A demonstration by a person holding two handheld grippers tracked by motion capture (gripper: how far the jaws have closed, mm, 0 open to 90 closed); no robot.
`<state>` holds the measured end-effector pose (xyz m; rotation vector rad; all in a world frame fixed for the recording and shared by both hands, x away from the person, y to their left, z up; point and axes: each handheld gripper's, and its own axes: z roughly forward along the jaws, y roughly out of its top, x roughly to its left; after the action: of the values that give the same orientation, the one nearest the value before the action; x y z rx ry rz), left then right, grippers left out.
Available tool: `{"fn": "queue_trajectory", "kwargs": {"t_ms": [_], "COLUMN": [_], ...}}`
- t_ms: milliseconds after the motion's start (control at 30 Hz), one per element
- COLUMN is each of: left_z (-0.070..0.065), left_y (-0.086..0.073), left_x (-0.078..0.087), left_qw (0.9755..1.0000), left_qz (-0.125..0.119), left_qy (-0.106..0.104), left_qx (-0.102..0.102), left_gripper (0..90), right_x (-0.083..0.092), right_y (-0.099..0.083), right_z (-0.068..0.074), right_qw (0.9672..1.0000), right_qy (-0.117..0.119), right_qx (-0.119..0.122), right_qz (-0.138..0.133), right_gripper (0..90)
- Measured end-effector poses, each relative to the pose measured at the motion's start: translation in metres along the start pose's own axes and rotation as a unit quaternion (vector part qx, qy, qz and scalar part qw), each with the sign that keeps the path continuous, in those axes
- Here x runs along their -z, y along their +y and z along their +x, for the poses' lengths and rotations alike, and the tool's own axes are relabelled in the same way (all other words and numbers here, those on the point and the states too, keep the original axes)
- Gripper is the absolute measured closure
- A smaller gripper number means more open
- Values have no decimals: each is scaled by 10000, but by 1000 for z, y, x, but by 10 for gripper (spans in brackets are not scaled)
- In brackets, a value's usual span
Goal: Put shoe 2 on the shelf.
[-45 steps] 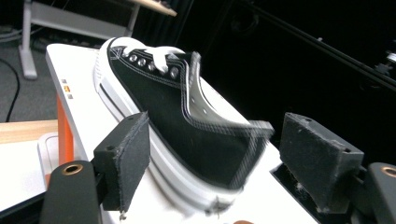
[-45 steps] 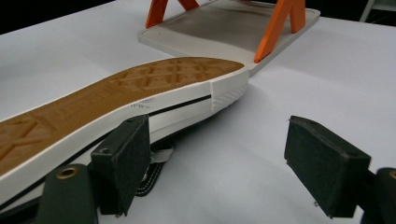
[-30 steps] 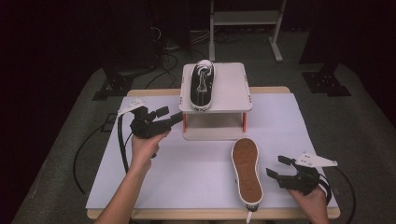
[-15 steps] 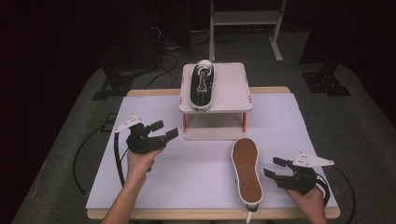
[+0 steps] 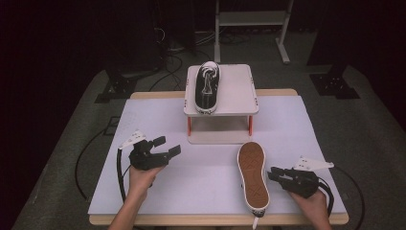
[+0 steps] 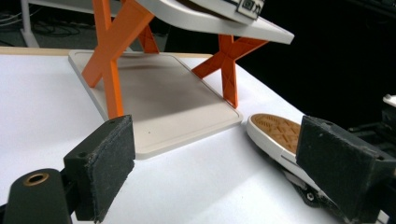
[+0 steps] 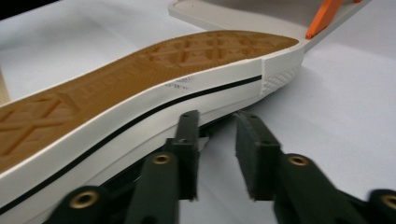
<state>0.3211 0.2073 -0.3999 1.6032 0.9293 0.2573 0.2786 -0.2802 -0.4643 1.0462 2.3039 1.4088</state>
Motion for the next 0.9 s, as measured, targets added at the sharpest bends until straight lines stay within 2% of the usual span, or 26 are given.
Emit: {"fn": "queue_trajectory", "kwargs": {"t_ms": [167, 300, 533, 667, 900], "left_z": [-1, 1, 7, 9, 13], "left_y": [-8, -14, -24, -27, -33], "left_x": [3, 5, 10, 12, 18], "left_qw": [9999, 9999, 9998, 9998, 9997], "left_qz": [98, 118, 160, 139, 95], "left_qy": [46, 78, 122, 136, 183], "left_qx": [-102, -68, 4, 53, 97], "left_gripper": [115, 115, 115, 115, 115], "right_x": [-8, -11, -17, -20, -25], "right_y": [3, 5, 15, 24, 35], "right_z": [-2, -1, 7, 15, 25], "right_qw": [9999, 9998, 9997, 9995, 9987], "right_qy": [111, 182, 223, 233, 383], "right_qx": [-76, -113, 23, 201, 338], "right_qz": [90, 34, -27, -19, -68], "right_gripper": [784, 801, 818, 833, 832]}}
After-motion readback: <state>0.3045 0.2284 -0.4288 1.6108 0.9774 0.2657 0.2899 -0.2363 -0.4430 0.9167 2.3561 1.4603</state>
